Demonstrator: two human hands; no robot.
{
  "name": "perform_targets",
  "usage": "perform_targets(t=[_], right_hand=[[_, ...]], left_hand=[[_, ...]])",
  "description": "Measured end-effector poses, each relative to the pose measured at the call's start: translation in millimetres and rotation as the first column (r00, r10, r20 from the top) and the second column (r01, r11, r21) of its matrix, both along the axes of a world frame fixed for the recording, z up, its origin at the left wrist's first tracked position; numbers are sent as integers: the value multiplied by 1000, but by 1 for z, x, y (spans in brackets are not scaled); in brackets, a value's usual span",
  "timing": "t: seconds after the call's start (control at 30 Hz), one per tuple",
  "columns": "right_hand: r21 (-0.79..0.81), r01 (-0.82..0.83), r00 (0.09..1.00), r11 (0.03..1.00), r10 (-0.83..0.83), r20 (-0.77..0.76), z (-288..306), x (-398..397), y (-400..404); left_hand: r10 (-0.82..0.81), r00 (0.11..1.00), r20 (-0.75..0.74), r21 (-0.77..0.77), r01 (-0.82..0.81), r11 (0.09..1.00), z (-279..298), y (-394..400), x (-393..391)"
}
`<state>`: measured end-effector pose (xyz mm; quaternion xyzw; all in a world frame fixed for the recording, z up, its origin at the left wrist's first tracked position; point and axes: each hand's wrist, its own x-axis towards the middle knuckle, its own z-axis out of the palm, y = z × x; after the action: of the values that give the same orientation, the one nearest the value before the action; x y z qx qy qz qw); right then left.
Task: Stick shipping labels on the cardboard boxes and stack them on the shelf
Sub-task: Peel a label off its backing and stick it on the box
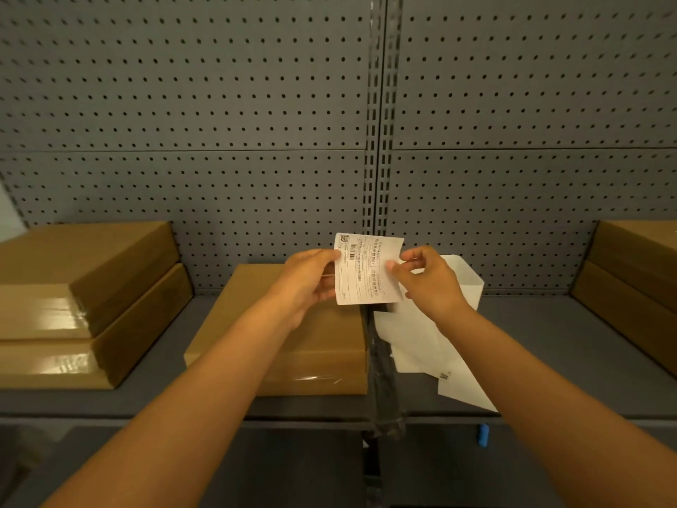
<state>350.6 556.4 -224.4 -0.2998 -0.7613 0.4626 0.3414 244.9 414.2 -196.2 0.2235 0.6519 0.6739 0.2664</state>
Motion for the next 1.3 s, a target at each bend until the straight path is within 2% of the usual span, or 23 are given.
perform_targets(t=[0.2,0.37,0.57,0.87,1.0,1.13,1.3], right_hand=[[-110,-67,997,992,64,-33,2,-26,-27],[-78,-106,993,991,102,-52,5,-44,-50],[-9,-56,998,998,55,-33,3,-65,-71],[1,-96,995,995,96,-40,3,-86,-95],[-9,-94,995,996,94,-32,3,-92,-94],[-45,-118,993,992,117,-21,3,-90,-85],[-67,-118,993,991,119,8,4,-91,-77]], left_hand=[[-26,999,-24,-63,24,998,-4,-31,-39],[33,993,-111,-112,-45,993,-12,-52,-66],[105,992,-63,-44,-108,993,-13,-75,-86],[136,985,-102,-21,-138,990,-11,-94,-106],[132,991,-33,10,-132,991,-10,-96,-113],[114,989,-93,-55,-119,991,-13,-95,-120],[107,991,-85,-85,-114,990,-15,-90,-119]])
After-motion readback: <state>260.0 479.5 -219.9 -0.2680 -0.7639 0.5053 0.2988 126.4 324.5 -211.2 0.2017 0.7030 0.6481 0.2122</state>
